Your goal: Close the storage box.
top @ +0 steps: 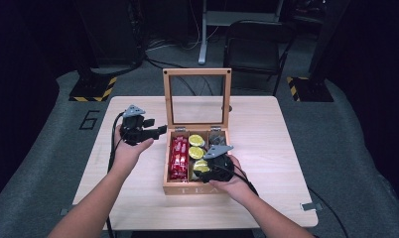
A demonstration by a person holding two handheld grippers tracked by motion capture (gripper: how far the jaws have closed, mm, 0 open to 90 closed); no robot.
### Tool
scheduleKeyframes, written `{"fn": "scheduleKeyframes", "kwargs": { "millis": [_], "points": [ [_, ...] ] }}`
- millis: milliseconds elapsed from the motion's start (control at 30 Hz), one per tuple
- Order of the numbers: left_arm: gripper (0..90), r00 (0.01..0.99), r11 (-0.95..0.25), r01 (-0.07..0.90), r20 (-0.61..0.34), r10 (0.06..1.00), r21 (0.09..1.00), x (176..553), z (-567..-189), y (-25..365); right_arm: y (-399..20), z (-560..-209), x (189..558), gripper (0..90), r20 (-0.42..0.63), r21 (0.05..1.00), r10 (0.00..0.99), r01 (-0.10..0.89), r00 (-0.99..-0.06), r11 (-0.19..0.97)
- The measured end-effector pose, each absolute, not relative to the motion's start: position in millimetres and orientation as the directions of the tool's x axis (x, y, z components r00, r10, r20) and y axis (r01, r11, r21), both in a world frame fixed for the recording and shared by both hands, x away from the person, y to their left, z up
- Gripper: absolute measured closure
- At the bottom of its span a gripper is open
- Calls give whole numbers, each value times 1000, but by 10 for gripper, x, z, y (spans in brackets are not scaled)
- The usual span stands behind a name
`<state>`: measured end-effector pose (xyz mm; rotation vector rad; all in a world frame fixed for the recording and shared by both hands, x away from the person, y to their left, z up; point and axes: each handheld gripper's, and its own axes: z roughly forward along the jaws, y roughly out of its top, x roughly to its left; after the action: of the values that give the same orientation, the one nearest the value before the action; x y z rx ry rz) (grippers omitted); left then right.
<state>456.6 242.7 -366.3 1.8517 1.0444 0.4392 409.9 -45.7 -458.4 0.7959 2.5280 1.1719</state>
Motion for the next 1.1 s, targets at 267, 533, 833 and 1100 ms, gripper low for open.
{"fn": "scheduleKeyframes", "kwargs": {
  "millis": [267,533,833,1100],
  "points": [
    [377,572,-202,476,-127,810,856,4568,-3663,2439,-457,-4577,4100,368,13,760,567,376,-824,529],
    [378,570,-197,475,-130,811,858,4556,-3679,2461,-439,-4523,4090,369,18,767,559,370,-829,524],
    [377,565,-185,471,-134,814,863,4542,-3692,2491,-516,-4350,4111,369,37,783,573,380,-819,493],
    [378,562,-178,467,-135,816,866,4535,-3691,2508,-643,-4212,4177,369,35,792,601,389,-799,471]
  ]
}}
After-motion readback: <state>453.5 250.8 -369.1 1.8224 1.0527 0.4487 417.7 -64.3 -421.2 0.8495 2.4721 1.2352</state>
